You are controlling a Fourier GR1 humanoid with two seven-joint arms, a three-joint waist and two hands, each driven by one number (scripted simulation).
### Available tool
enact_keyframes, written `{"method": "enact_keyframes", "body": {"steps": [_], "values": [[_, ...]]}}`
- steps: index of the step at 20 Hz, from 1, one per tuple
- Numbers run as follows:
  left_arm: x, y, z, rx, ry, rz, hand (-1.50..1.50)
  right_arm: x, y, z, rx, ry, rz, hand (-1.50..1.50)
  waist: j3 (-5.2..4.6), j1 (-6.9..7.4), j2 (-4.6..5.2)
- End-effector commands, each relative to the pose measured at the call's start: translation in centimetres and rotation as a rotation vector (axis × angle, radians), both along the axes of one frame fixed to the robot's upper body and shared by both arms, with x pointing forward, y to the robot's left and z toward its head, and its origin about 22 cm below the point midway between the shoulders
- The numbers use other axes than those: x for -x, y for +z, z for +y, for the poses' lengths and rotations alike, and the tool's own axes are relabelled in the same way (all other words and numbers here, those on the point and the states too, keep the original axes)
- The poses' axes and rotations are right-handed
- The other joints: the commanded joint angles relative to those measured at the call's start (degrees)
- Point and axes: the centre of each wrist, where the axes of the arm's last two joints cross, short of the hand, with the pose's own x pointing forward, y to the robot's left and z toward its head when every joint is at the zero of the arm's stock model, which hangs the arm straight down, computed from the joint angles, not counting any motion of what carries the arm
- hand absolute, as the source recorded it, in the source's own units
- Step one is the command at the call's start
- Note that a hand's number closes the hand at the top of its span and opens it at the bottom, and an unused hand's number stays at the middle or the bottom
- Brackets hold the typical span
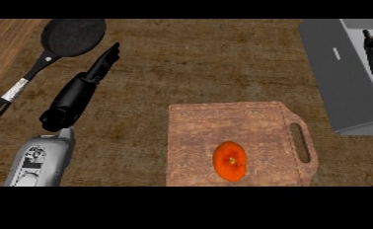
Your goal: Pick the eggplant from the cutting board and place it in the cardboard box
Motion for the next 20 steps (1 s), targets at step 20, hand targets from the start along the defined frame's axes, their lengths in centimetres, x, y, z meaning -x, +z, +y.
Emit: {"method": "enact_keyframes", "body": {"steps": [20], "values": [[-0.2,0.5,0.1,-0.002,-0.001,-0.015,0.00,-1.2,-2.3,-1.6,-1.193,-0.131,0.194,-1.50,0.33,0.16,0.61]]}}
